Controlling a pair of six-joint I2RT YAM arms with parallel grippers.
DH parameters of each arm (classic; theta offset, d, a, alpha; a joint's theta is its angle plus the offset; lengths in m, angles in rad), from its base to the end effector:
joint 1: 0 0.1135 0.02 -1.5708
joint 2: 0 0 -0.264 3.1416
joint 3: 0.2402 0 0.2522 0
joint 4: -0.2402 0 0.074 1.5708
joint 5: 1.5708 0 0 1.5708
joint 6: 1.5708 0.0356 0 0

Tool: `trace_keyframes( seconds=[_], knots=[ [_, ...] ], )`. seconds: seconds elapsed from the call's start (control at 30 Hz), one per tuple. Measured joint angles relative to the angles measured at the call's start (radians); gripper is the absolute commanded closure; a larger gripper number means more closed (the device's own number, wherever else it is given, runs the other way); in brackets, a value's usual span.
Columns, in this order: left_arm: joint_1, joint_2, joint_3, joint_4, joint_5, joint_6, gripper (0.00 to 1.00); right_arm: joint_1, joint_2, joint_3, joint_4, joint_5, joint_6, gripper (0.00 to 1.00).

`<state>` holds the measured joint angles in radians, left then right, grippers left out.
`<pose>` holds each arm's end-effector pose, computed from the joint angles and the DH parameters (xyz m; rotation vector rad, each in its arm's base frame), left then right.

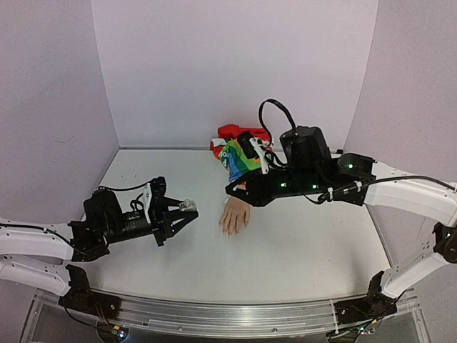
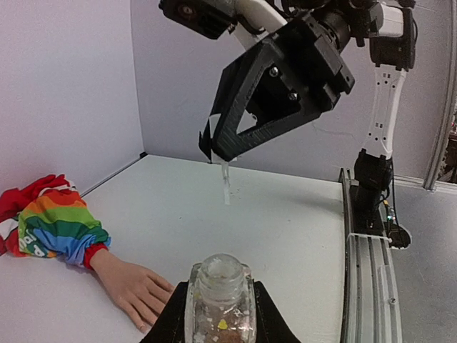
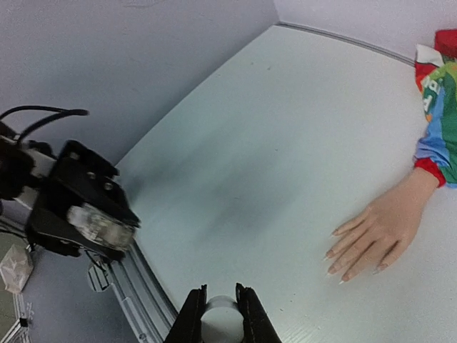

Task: Paint the nails

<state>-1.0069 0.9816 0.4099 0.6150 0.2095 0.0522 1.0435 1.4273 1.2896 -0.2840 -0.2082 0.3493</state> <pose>0.1116 -0.1903 0.2556 0.9547 1.2852 -0.9121 0.1609 0.2910 0.3560 -0.8696 1.9756 1.0670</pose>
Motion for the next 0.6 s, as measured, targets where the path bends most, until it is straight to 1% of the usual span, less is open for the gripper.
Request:
trace_keyframes(
  seconds=[0.17,0.33,0.5,0.6],
  knots=[
    [0.000,0.078,0.000,0.065,0.076,0.004,1.00,0.020,-0.028,0.027,-0.001,-0.072,-0.040,1.00],
    [0.000,0.116,0.002,0.069,0.110,0.005,1.00,0.034,-0.025,0.078,-0.002,-0.109,-0.046,1.00],
    [-0.002,0.135,0.029,0.057,0.120,0.004,1.00,0.049,0.034,0.150,0.006,-0.131,-0.044,1.00],
    [-0.002,0.143,0.062,0.036,0.120,0.003,1.00,0.061,0.071,0.161,0.006,-0.138,-0.045,1.00]
  ],
)
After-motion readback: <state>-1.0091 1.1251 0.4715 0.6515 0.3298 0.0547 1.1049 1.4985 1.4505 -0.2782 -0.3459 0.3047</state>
